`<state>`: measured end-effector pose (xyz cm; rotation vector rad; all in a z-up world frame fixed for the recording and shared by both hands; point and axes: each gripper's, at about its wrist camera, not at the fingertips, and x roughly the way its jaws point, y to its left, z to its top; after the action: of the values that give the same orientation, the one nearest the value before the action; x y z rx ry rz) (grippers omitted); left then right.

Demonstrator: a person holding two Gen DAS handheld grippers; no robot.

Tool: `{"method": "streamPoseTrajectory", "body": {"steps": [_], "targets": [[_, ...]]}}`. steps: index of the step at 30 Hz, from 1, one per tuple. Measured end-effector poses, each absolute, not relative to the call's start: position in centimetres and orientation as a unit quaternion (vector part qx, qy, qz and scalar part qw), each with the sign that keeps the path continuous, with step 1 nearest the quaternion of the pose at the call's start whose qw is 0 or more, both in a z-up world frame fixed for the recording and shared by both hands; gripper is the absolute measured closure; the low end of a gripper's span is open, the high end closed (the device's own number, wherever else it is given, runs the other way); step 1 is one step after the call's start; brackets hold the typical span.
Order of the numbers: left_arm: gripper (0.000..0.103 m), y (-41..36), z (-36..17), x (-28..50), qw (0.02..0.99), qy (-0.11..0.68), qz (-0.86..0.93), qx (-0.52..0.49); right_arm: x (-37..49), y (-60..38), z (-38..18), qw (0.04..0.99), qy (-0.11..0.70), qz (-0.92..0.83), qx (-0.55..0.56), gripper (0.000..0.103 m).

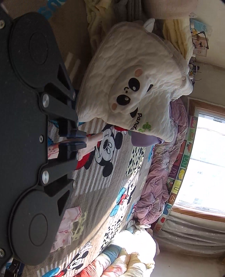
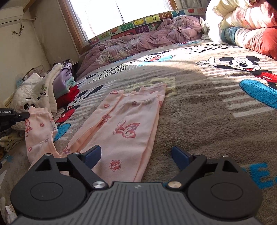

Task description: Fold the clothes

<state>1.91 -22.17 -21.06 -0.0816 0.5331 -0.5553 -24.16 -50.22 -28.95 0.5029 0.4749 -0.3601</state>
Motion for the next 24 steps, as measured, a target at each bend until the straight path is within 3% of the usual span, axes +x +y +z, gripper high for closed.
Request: {"method": "streamPoseTrajectory", "body": {"steps": [11, 24], "targets": [[0.099, -15.2, -21.1, 2.3, 0.946, 0.230, -0.221, -0.056, -24.2, -50.2, -29.0, 0.925, 0.234, -0.176, 0.243, 0.015], [0.099, -12.7, -24.8, 4.1, 0.937, 0.290, -0.195, -0.018, -23.5, -49.6, -29.0, 0.927, 0.248, -0.177, 0.217, 0.010]]}}
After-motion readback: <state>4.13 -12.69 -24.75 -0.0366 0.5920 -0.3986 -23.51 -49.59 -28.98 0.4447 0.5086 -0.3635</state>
